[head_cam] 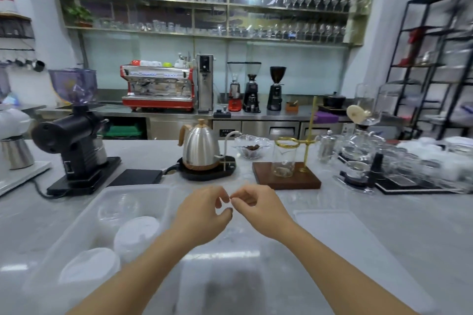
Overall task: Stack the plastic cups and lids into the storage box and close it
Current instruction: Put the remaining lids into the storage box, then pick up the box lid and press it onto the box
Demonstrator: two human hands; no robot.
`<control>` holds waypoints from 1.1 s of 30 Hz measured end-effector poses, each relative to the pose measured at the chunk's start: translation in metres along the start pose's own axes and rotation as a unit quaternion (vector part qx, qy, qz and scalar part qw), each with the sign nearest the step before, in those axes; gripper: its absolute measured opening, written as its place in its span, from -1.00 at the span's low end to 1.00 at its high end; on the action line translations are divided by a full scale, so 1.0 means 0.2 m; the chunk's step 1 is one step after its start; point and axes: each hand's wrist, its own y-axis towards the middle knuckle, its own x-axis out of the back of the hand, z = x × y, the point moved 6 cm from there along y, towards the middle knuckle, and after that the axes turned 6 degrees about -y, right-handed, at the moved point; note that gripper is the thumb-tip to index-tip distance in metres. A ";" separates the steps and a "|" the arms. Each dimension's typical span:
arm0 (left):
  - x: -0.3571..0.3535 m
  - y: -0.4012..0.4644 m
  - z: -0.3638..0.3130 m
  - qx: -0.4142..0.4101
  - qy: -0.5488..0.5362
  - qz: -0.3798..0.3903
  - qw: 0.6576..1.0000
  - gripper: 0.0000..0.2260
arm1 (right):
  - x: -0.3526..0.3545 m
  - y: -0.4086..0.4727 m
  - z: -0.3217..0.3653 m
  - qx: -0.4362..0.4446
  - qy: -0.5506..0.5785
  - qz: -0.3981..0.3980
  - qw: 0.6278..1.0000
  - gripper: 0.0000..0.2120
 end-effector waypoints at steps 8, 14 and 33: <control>-0.50 -0.05 -0.31 -0.021 -0.108 0.079 0.991 -0.74 | 0.50 -0.39 -0.44 -0.130 -0.133 -0.126 0.975 -0.72; -0.82 -0.12 -0.43 -0.012 -0.109 0.143 0.984 -0.54 | 0.75 -0.67 -0.83 -0.286 -0.299 -0.137 0.900 -0.43; -1.06 -0.15 -0.48 -0.023 -0.008 0.200 0.979 -0.43 | 0.78 -0.76 -1.02 -0.354 -0.366 -0.120 0.852 -0.63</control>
